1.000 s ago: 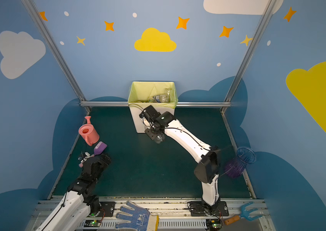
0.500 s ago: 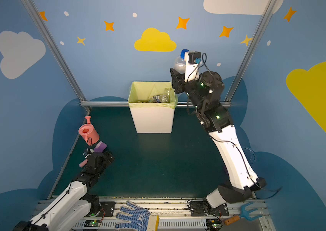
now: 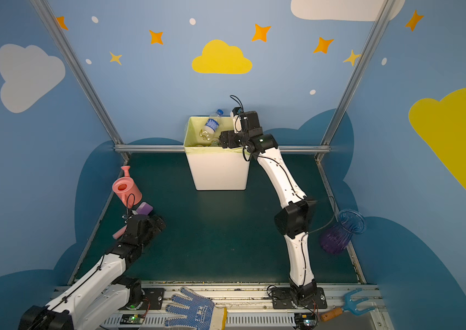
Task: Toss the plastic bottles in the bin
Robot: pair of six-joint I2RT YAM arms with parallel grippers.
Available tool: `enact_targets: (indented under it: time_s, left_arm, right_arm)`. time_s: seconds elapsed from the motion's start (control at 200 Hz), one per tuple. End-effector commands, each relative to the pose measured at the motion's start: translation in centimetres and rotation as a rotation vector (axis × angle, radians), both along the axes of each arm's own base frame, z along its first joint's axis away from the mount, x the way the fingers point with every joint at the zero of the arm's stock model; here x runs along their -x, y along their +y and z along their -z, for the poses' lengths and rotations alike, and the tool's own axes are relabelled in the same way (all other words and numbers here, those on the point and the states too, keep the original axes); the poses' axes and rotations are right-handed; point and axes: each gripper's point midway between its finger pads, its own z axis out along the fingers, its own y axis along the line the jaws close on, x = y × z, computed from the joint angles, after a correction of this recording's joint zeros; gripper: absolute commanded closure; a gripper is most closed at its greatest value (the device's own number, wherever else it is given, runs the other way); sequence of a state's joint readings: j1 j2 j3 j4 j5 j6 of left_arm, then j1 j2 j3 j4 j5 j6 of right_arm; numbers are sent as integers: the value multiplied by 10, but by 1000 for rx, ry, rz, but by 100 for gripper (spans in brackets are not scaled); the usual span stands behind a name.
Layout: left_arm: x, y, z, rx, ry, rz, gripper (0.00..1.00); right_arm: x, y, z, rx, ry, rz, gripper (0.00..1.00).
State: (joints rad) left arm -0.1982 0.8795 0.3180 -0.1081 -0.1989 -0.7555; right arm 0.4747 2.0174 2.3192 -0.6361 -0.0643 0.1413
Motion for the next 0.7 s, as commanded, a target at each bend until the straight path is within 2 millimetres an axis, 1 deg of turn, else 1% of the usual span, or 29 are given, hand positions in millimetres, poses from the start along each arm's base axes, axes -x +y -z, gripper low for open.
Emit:
enact_targets:
  time_s: [0.0, 0.115, 0.135, 0.21, 0.345, 0.441, 0.491, 0.496, 0.556, 0.651, 0.656, 0.666, 0.696]
  left_arm:
    - [-3, -1, -3, 0, -9, 6, 0]
    - [-4, 0, -4, -8, -5, 10, 0]
    - [-4, 0, -5, -10, -6, 11, 0]
    - [-5, 1, -7, -18, -11, 9, 0]
    - [-5, 3, -9, -35, -17, 7, 0]
    - [-5, 5, -10, -52, -15, 6, 0]
    - [-5, 7, -13, -64, -18, 1, 0]
    - [-5, 7, -13, -67, -19, 1, 0]
    - [-4, 12, -15, -90, -20, -14, 0]
    - [-4, 18, -23, -119, -41, -31, 0]
    - [-4, 18, -23, -120, -43, -33, 0]
    - [-5, 18, -24, -122, -46, -34, 0]
    - [-5, 19, -26, -127, -53, -37, 0]
  right_arm:
    - [50, -38, -132, -133, -314, 48, 5]
    - [64, -54, -127, -112, -303, 73, 5]
    - [65, -57, -122, -105, -294, 78, 5]
    - [71, -69, -113, -95, -285, 104, 5]
    - [75, -98, -87, -81, -261, 181, 5]
    - [80, -123, -59, -68, -227, 234, 5]
    - [84, -136, -35, -48, -200, 256, 5]
    - [85, -137, -36, -50, -204, 259, 5]
    - [91, -151, -2, -15, -188, 273, 5]
    - [102, -178, 60, 60, -188, 321, 4]
    - [103, -180, 59, 62, -197, 327, 4]
    - [105, -183, 69, 75, -190, 332, 4]
    - [109, -192, 87, 98, -197, 345, 4]
